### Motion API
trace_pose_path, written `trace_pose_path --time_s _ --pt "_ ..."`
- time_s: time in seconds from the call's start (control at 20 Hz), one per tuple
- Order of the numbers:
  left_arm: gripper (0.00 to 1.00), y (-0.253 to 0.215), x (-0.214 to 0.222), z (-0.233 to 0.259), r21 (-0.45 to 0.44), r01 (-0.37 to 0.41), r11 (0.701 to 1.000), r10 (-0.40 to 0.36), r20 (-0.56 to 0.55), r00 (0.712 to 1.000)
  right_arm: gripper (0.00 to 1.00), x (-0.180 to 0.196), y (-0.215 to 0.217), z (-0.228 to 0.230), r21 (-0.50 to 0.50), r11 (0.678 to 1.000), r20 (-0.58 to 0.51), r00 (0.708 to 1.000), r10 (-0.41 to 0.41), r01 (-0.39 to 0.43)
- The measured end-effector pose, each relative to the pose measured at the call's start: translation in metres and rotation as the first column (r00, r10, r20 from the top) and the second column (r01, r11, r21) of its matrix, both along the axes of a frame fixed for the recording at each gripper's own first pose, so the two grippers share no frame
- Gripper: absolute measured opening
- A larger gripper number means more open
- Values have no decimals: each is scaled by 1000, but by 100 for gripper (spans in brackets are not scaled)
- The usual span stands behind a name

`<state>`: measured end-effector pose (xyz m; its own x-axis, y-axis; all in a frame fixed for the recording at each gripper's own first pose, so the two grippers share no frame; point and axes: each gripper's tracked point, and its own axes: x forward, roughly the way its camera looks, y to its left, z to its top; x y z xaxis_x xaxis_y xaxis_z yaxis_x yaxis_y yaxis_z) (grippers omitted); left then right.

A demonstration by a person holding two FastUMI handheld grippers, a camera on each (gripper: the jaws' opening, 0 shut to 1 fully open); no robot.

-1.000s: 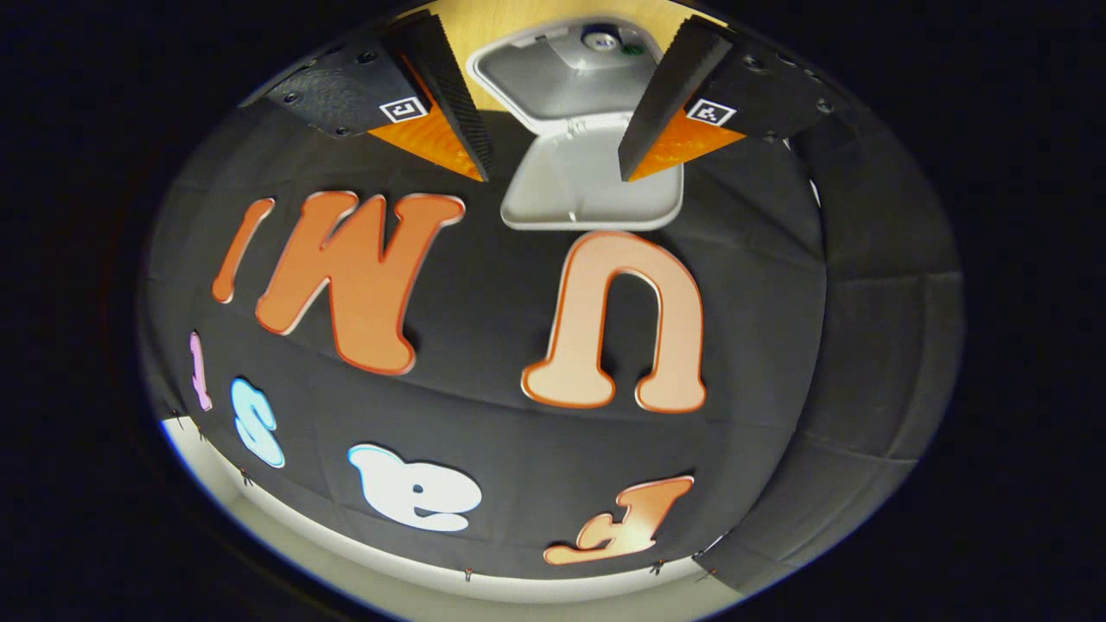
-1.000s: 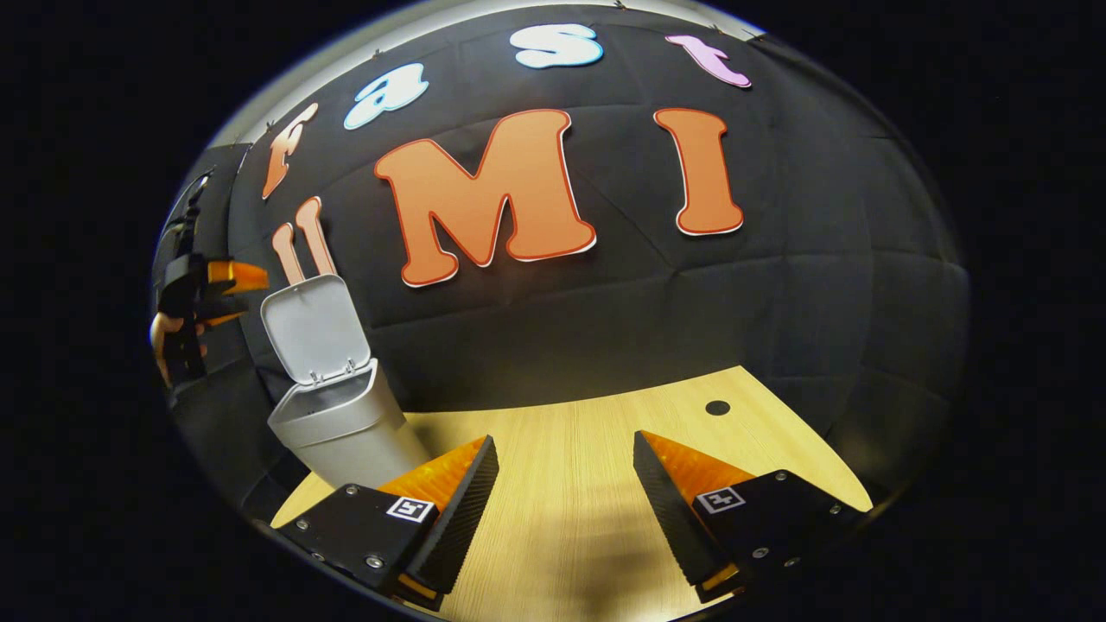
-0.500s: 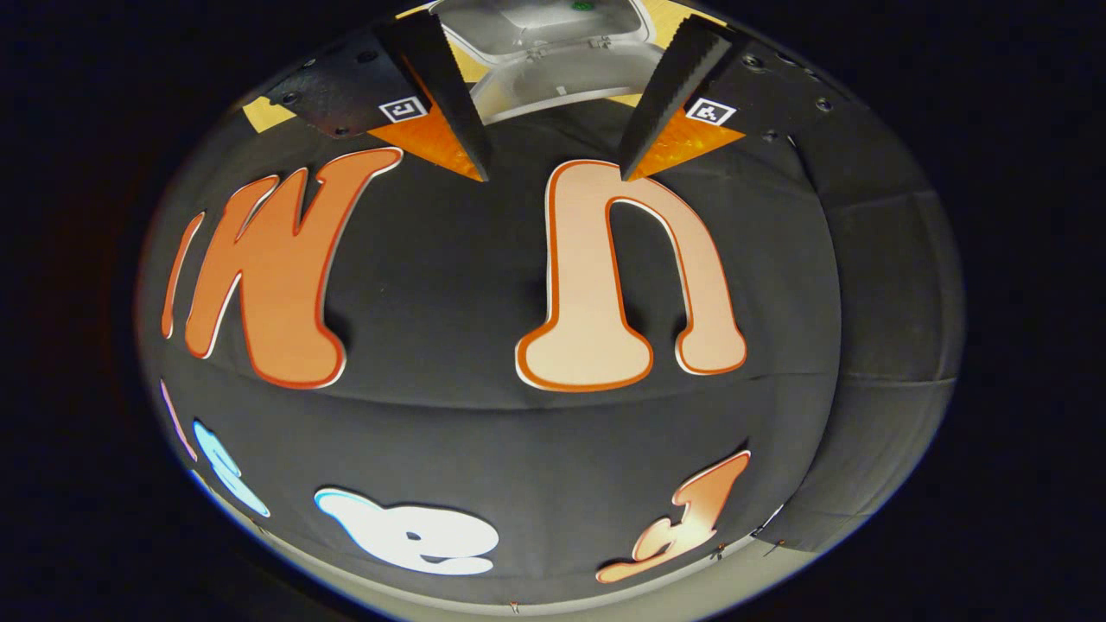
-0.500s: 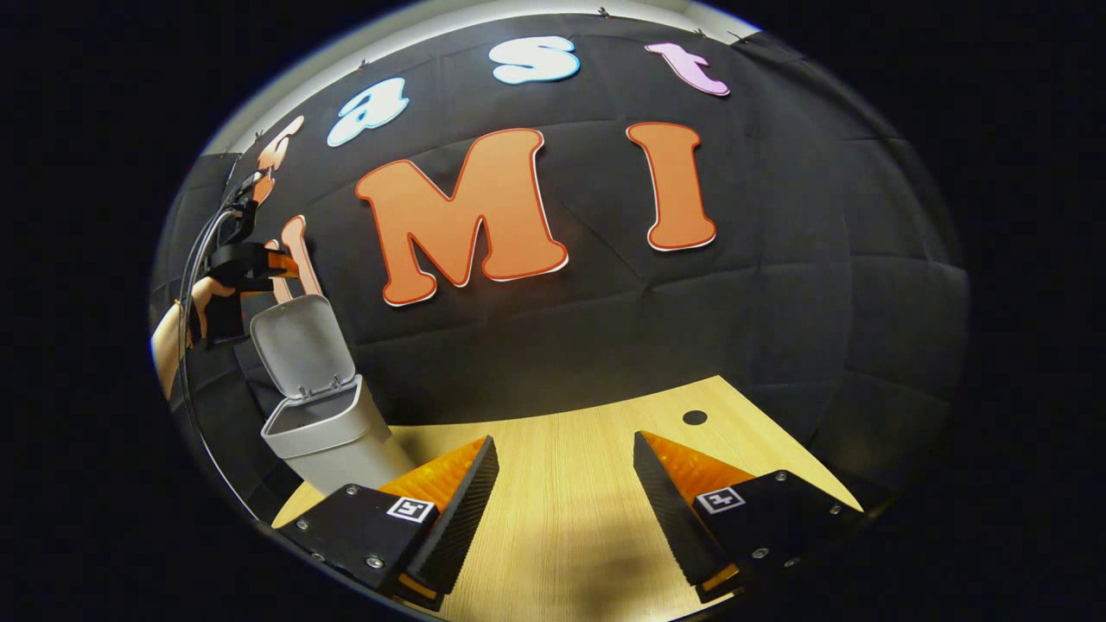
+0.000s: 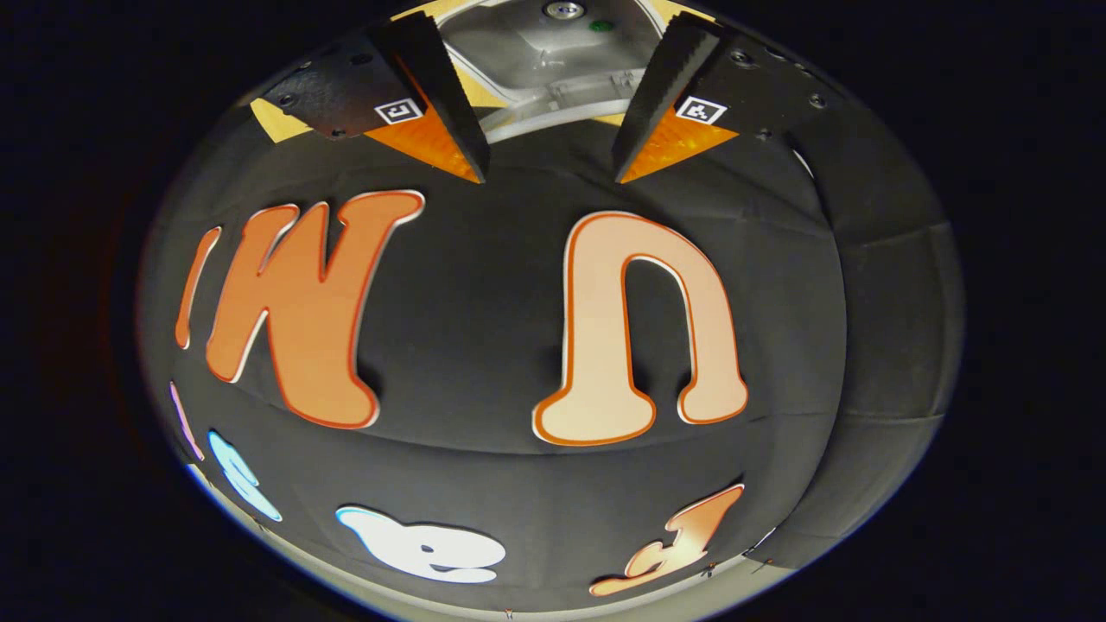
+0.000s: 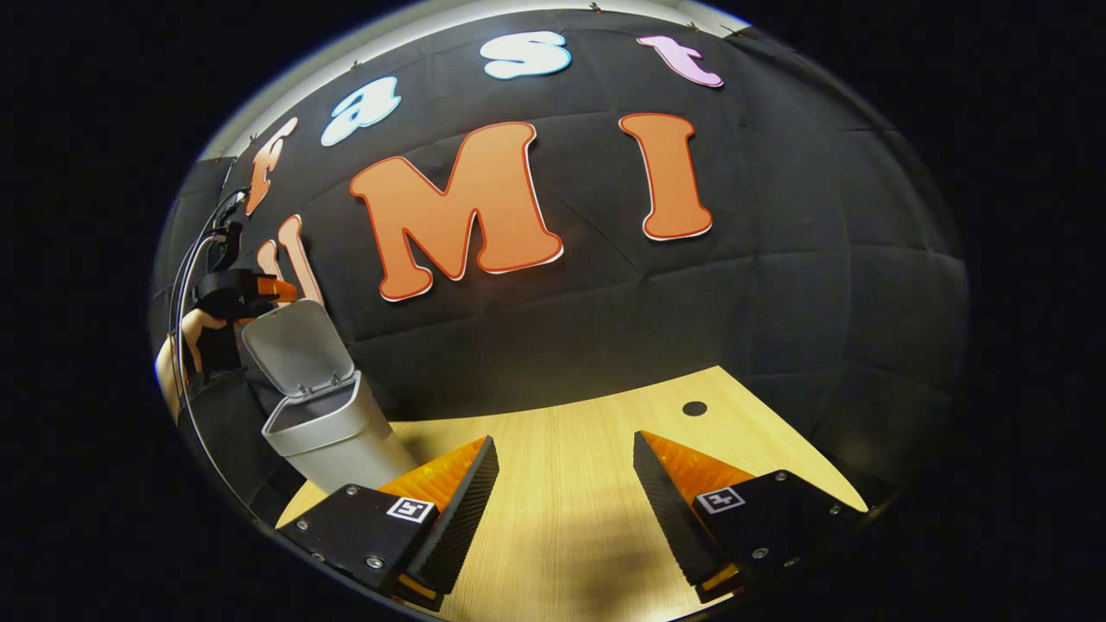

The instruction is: Press the lid of the desktop garbage bin to open it, pick up the crumpled paper on the desktop and throw it into the bin, then pick up the pop can on the desktop and drop it into the bin, and finally close the garbage bin lid.

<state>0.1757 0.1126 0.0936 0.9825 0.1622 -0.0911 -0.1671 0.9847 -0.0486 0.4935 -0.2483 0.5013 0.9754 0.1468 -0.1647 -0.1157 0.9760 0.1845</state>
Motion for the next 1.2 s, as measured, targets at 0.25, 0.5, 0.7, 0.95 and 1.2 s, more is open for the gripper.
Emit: trace_pose_path --time_s 0.25,0.5,0.7,0.95,1.2 --pt "90 -21 -48 -65 -35 -19 999 17 -48 999 94 -4 14 5 -13 998 13 998 56 -55" --pt "92 -27 -69 -135 -41 -57 998 51 -137 989 94 -10 17 2 -28 996 4 996 89 -89" --pt "91 -26 -75 -155 46 -66 997 72 -155 985 94 -11 17 1 -34 994 2 994 107 -107" --pt "91 -28 -75 -165 30 -68 997 72 -169 983 94 -9 26 -4 -31 991 -18 991 129 -130" --pt "93 -32 -73 -176 9 -16 1000 17 -187 982 94 -7 33 -8 -42 989 -24 990 142 -143"
